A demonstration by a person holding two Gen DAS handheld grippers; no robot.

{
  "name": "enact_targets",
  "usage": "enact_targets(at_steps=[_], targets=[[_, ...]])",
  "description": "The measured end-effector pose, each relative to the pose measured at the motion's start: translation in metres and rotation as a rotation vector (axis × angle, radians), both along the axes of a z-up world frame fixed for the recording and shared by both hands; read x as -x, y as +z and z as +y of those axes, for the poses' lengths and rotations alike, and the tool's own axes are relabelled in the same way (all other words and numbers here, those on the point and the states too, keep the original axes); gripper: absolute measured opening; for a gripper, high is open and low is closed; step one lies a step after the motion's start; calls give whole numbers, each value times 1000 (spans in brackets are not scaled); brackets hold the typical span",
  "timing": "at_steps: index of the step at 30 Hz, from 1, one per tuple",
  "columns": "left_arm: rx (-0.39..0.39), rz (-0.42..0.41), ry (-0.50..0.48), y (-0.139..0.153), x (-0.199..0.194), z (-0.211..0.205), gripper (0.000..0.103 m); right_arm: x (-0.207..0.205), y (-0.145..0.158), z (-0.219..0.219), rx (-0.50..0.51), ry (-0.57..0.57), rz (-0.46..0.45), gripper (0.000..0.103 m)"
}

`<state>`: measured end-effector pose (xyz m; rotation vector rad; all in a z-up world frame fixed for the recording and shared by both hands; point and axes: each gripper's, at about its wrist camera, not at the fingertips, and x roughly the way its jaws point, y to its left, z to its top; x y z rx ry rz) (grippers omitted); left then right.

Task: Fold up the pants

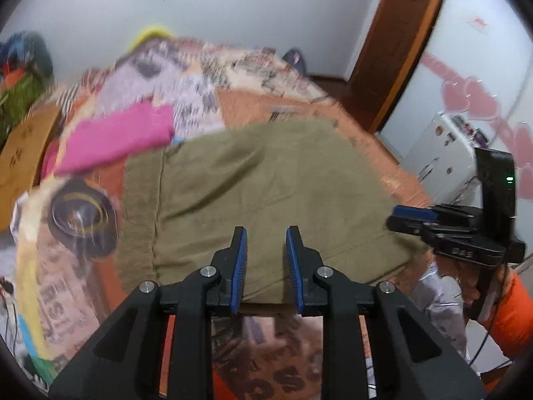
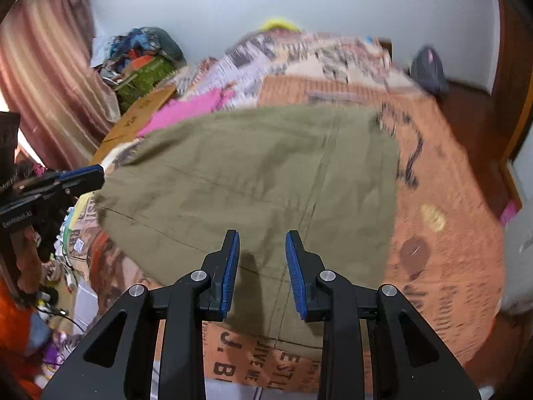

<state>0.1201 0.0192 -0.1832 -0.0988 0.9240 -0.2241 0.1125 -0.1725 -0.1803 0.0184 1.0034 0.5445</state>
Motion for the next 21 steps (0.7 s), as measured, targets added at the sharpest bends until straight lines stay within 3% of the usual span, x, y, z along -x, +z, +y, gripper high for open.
enact_targets(at_steps=[3,5,6,11,16,19,21], targets=[[-5,55,6,-29,2,6,24,7,-17,-9,44,-11,18,27],[-5,66,3,-42,6,12,24,14,-21,-18,58,-23,8,36],[-4,62,2,-46,10,16,24,17,-22,-22,66,-33,3,46],[7,60,0,-50,21,32,25,21,-23,-34,37,-30,30,48],[6,44,-8,-36,32,44,25,21,-12,-43,108,-21,26,48],[14,16,10,-19,35,57,26,19,5,-59,106,-60,-9,48],[-22,-18,43,-5,32,67,30,11,20,-70,93,-97,-50,48]])
